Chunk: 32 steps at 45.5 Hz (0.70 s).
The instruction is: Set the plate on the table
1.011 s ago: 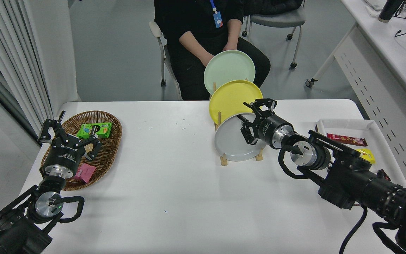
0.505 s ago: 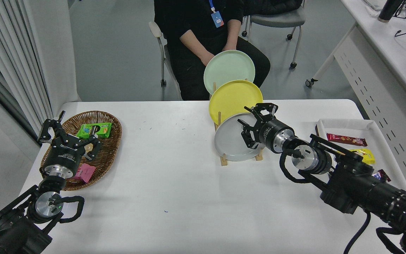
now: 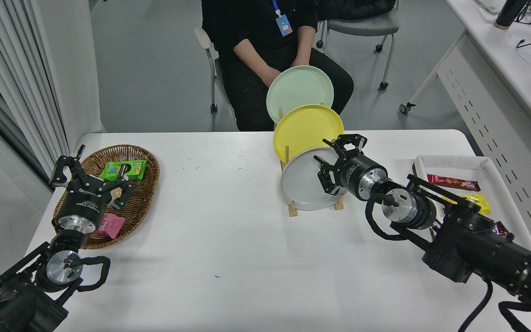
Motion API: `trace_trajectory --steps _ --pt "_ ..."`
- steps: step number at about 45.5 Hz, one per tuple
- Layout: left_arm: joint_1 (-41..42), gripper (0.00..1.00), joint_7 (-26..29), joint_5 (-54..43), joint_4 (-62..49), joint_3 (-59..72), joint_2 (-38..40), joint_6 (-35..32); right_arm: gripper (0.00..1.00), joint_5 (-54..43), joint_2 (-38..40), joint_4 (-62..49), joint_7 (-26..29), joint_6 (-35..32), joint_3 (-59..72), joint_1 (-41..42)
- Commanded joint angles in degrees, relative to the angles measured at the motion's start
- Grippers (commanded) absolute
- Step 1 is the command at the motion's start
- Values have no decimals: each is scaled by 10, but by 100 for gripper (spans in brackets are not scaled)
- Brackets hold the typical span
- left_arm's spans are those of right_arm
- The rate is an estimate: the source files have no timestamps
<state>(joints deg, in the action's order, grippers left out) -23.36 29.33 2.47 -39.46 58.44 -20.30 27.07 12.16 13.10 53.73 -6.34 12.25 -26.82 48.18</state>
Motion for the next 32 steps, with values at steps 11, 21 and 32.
trace_trajectory --steps 11,21,32 --pt "0 98 -1 0 0 0 0 0 41 -23 3 2 -1 25 -9 -1" --pt "0 98 0 1 0 0 0 0 36 -26 2 1 -1 26 -9 -1" --pt "0 98 0 0 0 0 0 0 33 -26 -1 -2 -1 28 -9 4"
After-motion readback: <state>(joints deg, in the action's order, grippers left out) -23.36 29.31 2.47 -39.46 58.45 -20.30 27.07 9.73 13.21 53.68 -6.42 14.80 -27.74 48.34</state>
